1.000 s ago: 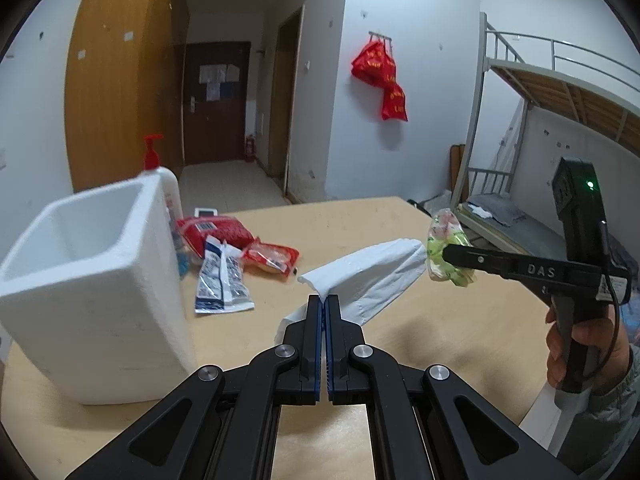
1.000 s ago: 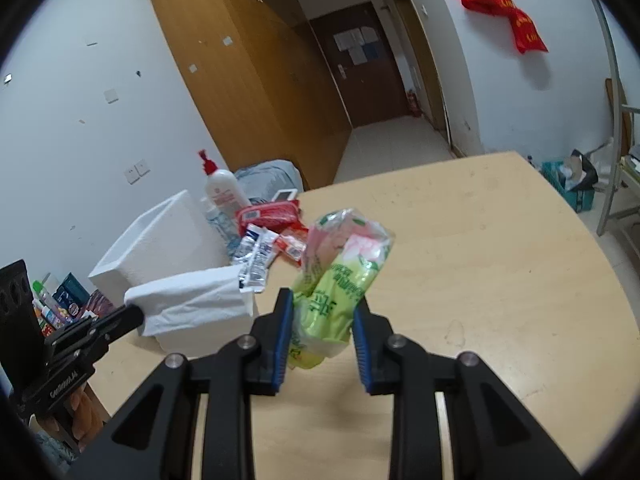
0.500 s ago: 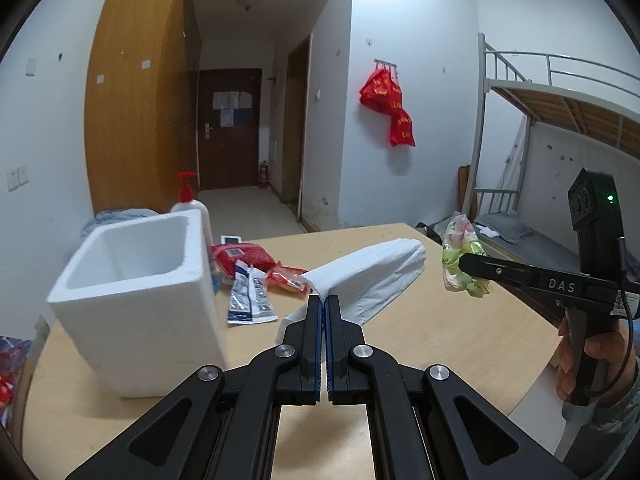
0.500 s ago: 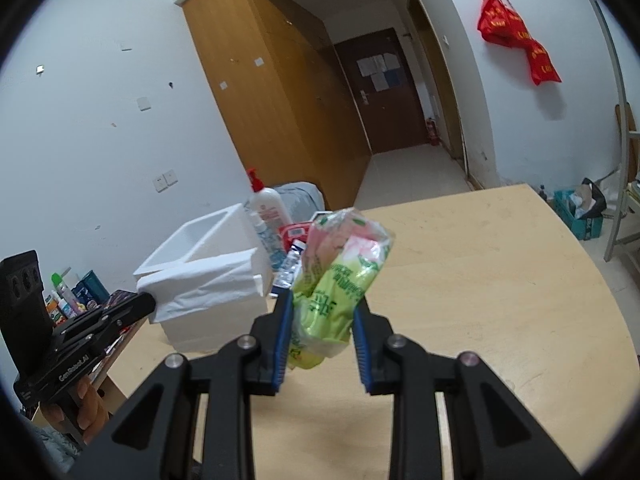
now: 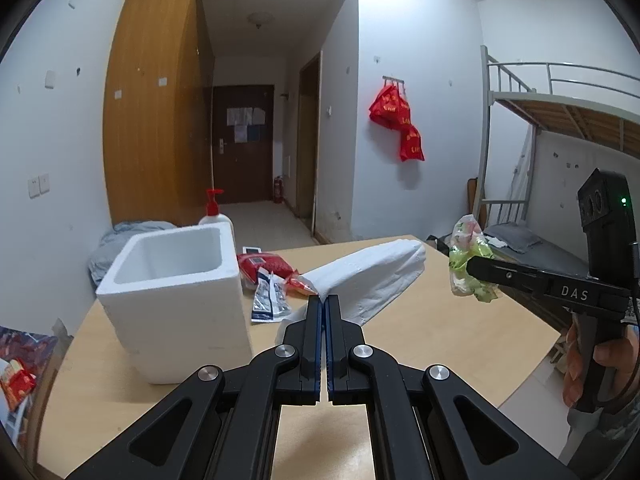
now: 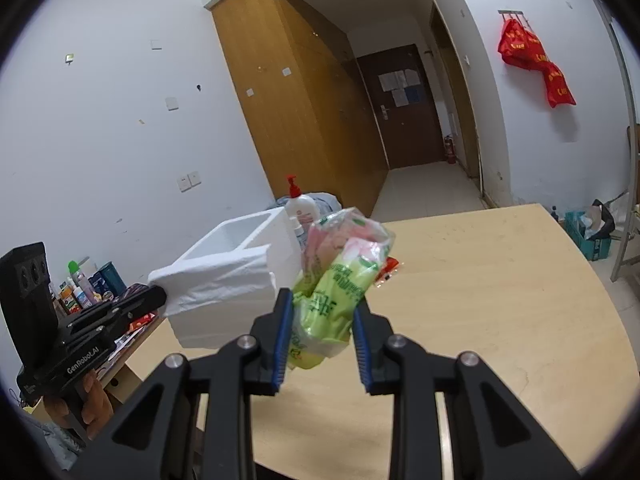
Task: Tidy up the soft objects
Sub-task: 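Carry the white tissue and green packet over to the white foam box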
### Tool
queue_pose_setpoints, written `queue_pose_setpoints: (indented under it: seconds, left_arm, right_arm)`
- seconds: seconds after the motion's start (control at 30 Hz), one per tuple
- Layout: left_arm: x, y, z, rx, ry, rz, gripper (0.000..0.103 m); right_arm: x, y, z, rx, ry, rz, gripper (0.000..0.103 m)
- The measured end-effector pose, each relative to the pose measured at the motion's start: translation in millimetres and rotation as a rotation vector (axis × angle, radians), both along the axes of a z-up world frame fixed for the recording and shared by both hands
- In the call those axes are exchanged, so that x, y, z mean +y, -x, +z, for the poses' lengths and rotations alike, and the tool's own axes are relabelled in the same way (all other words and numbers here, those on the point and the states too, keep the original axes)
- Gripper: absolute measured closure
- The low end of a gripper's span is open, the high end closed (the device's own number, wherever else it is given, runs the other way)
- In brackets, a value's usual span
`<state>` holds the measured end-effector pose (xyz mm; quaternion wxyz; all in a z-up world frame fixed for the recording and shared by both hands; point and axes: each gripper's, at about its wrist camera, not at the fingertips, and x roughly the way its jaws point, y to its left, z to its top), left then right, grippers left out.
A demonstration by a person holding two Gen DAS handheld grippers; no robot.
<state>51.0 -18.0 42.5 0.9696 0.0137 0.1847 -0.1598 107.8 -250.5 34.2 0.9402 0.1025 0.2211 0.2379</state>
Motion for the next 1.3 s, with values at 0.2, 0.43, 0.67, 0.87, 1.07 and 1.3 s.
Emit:
queue_pose_setpoints:
  seconds: [0.2,0.43,0.67,0.87,1.07,1.3]
  left_arm:
    - [8.0,9.2,2.4,-0.017,0.001,0.023,0.102]
    - [28.3,16.8,4.4,-0.024,0.007,0.092,0.102]
    - [53.6,25.2,10.1,-0.043,0.007,0.187,0.102]
    - [72.1,28.0,10.9,-0.042,0.012,0.261,0.102]
    - [93.2,29.4,10.4,-0.042,0.022,0.318,0.102]
    - [103.2,25.7,10.1,-0.042,0.029,0.348,0.102]
  right_arm:
    - [7.7,2.7,3.6,-0.018,0.004,0.024,0.071]
    - [28.4,-3.5,5.5,-0.03,0.007,0.095,0.071]
    - [58.5,-11.0,9.4,-0.039,0.009,0.185,0.071]
    - [86.2,-15.3,12.4,-0.046,0.018,0.263,0.071]
    - [108.8,-17.4,15.6,-0.053,0.029,0.317,0.071]
    - [125.1,-21.9,16.8,-0.051,0.046,0.352,0.071]
